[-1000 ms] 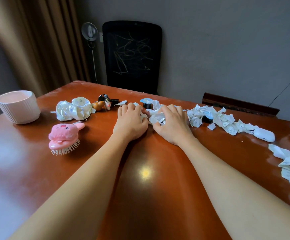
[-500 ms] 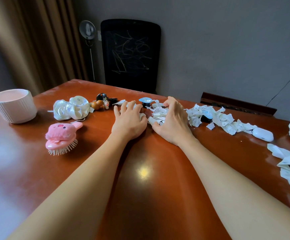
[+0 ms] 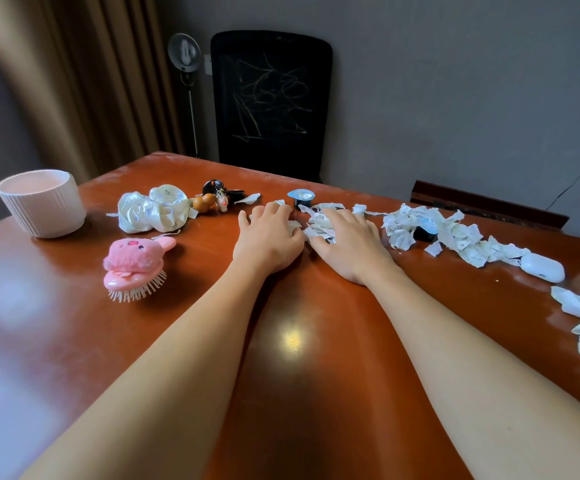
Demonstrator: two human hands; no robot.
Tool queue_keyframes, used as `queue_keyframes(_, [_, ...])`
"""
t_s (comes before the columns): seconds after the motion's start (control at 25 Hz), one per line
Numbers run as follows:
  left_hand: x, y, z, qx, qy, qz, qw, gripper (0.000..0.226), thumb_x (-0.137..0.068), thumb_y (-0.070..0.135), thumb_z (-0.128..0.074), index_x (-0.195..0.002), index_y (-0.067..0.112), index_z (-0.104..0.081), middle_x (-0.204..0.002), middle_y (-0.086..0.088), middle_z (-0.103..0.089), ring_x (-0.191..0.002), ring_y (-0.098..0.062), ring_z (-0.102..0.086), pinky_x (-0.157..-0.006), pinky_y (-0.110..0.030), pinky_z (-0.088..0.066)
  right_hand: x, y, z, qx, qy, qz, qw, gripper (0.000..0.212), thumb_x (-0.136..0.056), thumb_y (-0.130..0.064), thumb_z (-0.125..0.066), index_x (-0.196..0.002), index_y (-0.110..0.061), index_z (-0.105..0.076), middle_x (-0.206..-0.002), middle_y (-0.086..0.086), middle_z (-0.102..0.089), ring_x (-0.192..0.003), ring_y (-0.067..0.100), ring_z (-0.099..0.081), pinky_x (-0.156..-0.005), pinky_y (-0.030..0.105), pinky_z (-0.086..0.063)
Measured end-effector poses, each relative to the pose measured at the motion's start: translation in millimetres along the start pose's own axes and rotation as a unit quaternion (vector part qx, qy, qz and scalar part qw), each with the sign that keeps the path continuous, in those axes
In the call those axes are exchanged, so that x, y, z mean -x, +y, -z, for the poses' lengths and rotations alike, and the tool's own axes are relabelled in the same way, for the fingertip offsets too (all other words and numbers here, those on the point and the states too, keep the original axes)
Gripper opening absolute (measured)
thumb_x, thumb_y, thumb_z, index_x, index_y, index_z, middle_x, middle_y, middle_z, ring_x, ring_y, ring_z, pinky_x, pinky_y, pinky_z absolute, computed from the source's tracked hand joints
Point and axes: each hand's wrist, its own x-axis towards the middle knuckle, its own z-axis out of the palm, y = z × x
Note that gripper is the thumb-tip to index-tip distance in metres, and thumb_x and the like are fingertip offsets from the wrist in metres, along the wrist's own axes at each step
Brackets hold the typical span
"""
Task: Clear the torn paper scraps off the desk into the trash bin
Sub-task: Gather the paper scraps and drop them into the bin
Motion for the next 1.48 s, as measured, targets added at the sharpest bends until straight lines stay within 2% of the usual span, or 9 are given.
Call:
queue_keyframes(0.16, [2,1,0,-0.012,0.018,-0.002,1.000,0.050,-0.095,0.038,-0.041,-0.141,0.018,-0.042,-0.143,-0.009,-0.040,-0.135,-0.031,-0.030,-0.119,-0.050,-0.018,-4,6,-8,0.020,0.054,0.000,0.998,0.057,-0.093,-0.055,-0.043,-0.143,-0.029,-0.038,-0.140,-0.001,-0.043,-0.131,0.024,-0.033,-0.110,0.044,-0.024])
queue_keyframes(0.32, [2,0,0,-0.018,0.035,-0.006,0.999,0.053,-0.095,0.037,-0.041,-0.143,0.015,-0.038,-0.142,-0.010,-0.039,-0.137,-0.032,-0.028,-0.120,-0.052,-0.009,-5,9,-11,0.034,0.091,0.009,0.995,0.058,-0.088,-0.055,-0.046,-0.139,-0.028,-0.040,-0.132,-0.001,-0.044,-0.124,0.023,-0.033,-0.111,0.044,-0.021])
queue_keyframes(0.44, [1,-1,-2,-0.018,0.031,-0.009,0.999,0.055,-0.096,0.037,-0.041,-0.146,0.018,-0.035,-0.153,-0.010,-0.029,-0.145,-0.031,-0.018,-0.121,-0.053,-0.003,-7,11,-13,0.033,0.096,0.015,0.995,0.060,-0.089,-0.057,-0.048,-0.141,-0.030,-0.038,-0.145,0.001,-0.033,-0.139,0.024,-0.019,-0.118,0.049,-0.009])
queue_keyframes(0.56, [-1,-2,-4,-0.019,0.018,-0.009,1.000,0.052,-0.096,0.037,-0.038,-0.146,0.020,-0.040,-0.158,-0.011,-0.024,-0.149,-0.030,-0.014,-0.121,-0.053,-0.002,-9,12,-14,0.020,0.033,0.001,0.999,0.060,-0.093,-0.058,-0.039,-0.149,-0.036,-0.030,-0.161,0.002,-0.017,-0.150,0.025,-0.003,-0.120,0.050,-0.003])
queue_keyframes(0.72, [-3,-3,-3,-0.001,0.014,-0.007,1.000,0.047,-0.095,0.037,-0.039,-0.137,0.018,-0.050,-0.145,-0.009,-0.042,-0.137,-0.029,-0.035,-0.119,-0.049,-0.019,-10,12,-14,0.027,0.043,0.010,0.999,0.055,-0.094,-0.059,-0.038,-0.142,-0.032,-0.043,-0.147,-0.003,-0.042,-0.136,0.022,-0.033,-0.114,0.044,-0.022])
queue_keyframes(0.92, [1,-1,0,-0.009,0.039,-0.017,0.999,0.036,-0.099,0.029,-0.042,-0.133,0.019,-0.051,-0.137,-0.005,-0.046,-0.126,-0.027,-0.040,-0.109,-0.043,-0.031,-5,11,-12,0.048,0.090,0.015,0.995,0.052,-0.093,-0.062,-0.040,-0.130,-0.027,-0.053,-0.124,-0.004,-0.051,-0.115,0.021,-0.042,-0.097,0.041,-0.039])
queue_keyframes(1.08, [8,2,3,-0.002,0.051,-0.036,0.998,0.030,-0.099,0.019,-0.042,-0.128,0.021,-0.052,-0.131,-0.002,-0.049,-0.118,-0.025,-0.040,-0.099,-0.040,-0.034,1,8,-9,0.027,0.100,0.028,0.994,0.044,-0.095,-0.055,-0.049,-0.124,-0.023,-0.056,-0.119,-0.002,-0.055,-0.112,0.019,-0.045,-0.077,0.032,-0.033])
queue_keyframes(1.36, [21,5,11,0.092,0.038,-0.027,0.995,0.023,-0.095,0.003,-0.046,-0.109,0.019,-0.054,-0.110,-0.004,-0.053,-0.098,-0.022,-0.051,-0.085,-0.038,-0.050,17,-3,0,0.016,0.146,0.027,0.989,0.025,-0.097,-0.033,-0.058,-0.115,-0.016,-0.056,-0.111,0.004,-0.064,-0.099,0.020,-0.057,-0.070,0.025,-0.032])
queue_keyframes(1.48, [36,6,16,0.095,0.050,-0.011,0.994,0.026,-0.094,-0.001,-0.045,-0.109,0.018,-0.053,-0.107,-0.002,-0.053,-0.092,-0.019,-0.053,-0.073,-0.028,-0.045,27,-6,6,-0.019,0.137,0.023,0.990,0.029,-0.096,-0.028,-0.061,-0.120,-0.013,-0.054,-0.118,0.007,-0.065,-0.104,0.023,-0.063,-0.068,0.022,-0.039])
